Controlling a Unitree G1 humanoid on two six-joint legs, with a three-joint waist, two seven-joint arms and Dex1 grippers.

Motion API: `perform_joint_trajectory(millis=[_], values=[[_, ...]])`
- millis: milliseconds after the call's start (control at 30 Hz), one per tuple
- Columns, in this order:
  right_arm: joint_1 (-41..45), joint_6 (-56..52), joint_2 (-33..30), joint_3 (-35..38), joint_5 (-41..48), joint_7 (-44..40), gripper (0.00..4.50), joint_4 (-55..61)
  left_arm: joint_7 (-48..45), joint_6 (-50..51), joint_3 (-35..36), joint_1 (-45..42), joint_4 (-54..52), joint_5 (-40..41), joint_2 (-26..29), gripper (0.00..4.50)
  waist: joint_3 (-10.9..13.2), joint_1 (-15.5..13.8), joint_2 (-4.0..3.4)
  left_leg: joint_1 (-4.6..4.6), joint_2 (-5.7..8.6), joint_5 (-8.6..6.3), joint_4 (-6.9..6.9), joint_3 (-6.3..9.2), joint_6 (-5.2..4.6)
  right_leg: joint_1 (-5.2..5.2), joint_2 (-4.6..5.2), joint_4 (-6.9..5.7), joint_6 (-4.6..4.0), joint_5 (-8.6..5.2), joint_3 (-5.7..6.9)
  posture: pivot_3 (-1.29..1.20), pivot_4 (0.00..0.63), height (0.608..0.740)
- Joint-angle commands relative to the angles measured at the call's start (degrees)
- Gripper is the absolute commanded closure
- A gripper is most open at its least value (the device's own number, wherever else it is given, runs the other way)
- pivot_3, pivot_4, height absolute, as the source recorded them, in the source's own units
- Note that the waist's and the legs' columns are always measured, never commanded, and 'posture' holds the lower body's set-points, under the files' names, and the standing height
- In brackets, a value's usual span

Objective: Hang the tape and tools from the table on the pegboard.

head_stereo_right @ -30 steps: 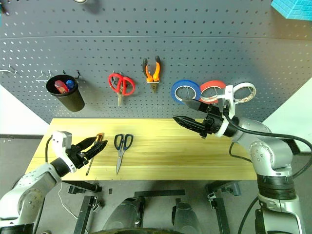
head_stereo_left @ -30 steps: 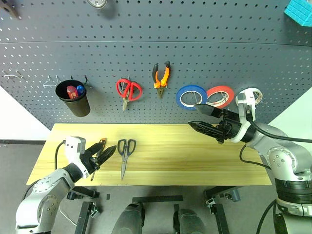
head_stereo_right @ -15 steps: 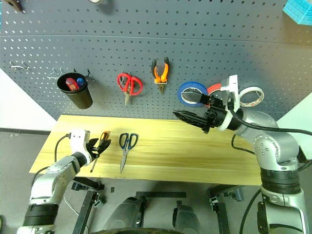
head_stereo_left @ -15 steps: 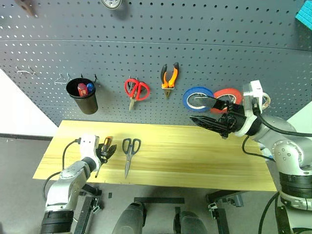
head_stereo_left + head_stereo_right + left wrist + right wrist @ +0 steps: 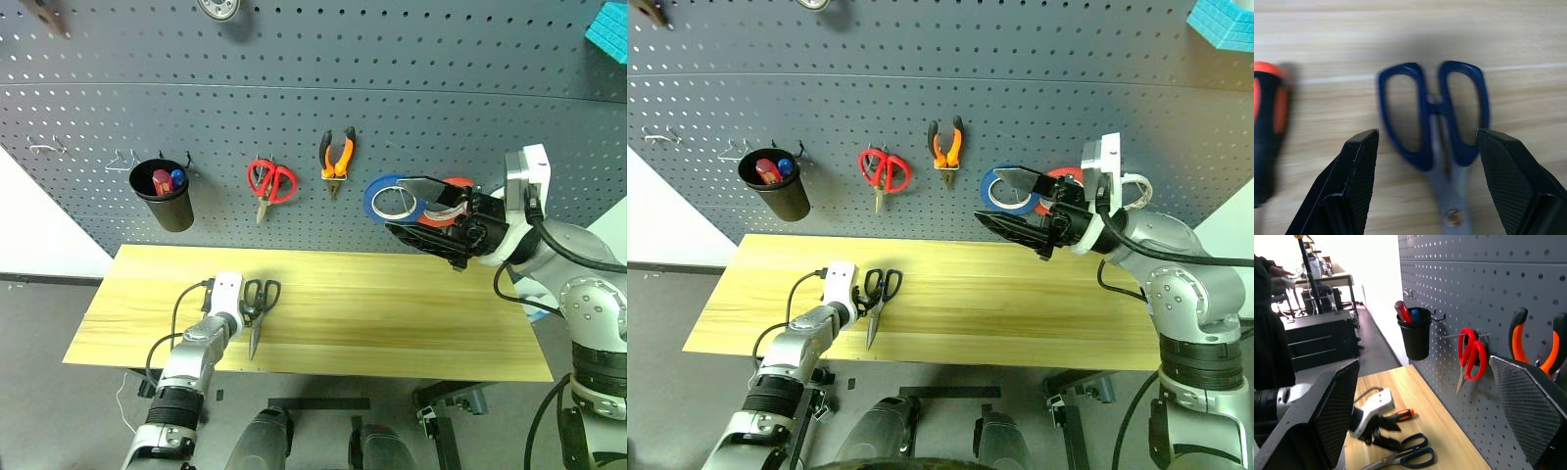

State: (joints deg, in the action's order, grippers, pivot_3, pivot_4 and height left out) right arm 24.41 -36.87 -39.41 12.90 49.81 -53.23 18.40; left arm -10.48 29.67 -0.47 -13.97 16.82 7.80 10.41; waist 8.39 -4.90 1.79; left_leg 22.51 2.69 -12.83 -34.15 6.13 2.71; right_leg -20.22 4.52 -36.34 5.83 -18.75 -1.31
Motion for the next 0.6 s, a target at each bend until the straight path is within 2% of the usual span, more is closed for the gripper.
perform_joint_trajectory(millis=[33, 267, 600], values=[[-0.39, 0.43, -0.78, 2.3, 1.15, 0.63, 0.03, 2.29, 0.86, 3.77, -1.31, 0.42, -1.94, -1.29, -0.75, 1.18, -0.05, 0.32, -0.05, 0.0, 0.0, 0.0, 0.0, 0.0, 0.0, 0.0, 0.0, -0.01, 0.0, 0.0, 0.0, 0.03, 0.117, 0.738], [-1.28, 0.85, -0.81, 2.54, 0.67, 1.19, 0.03, 2.42, 4.0, 9.2, -0.68, 2.61, -6.43, -3.04, -1.09, 1.18, -0.14, 1.9, -0.09, -0.02, -0.01, 0.0, -0.01, 0.01, 0.0, 0.02, -0.01, -0.05, 0.0, 0.0, 0.0, 0.03, 0.122, 0.738], [-0.77, 0.93, -0.31, 2.07, 0.59, 2.27, 0.03, 2.49, 7.43, 9.38, 0.77, -1.47, 2.35, -4.4, -2.38, 1.18, -0.2, 2.67, -0.18, -0.04, 0.01, 0.0, -0.05, 0.01, 0.0, 0.03, -0.02, -0.16, 0.01, 0.0, 0.01, 0.02, 0.131, 0.738]])
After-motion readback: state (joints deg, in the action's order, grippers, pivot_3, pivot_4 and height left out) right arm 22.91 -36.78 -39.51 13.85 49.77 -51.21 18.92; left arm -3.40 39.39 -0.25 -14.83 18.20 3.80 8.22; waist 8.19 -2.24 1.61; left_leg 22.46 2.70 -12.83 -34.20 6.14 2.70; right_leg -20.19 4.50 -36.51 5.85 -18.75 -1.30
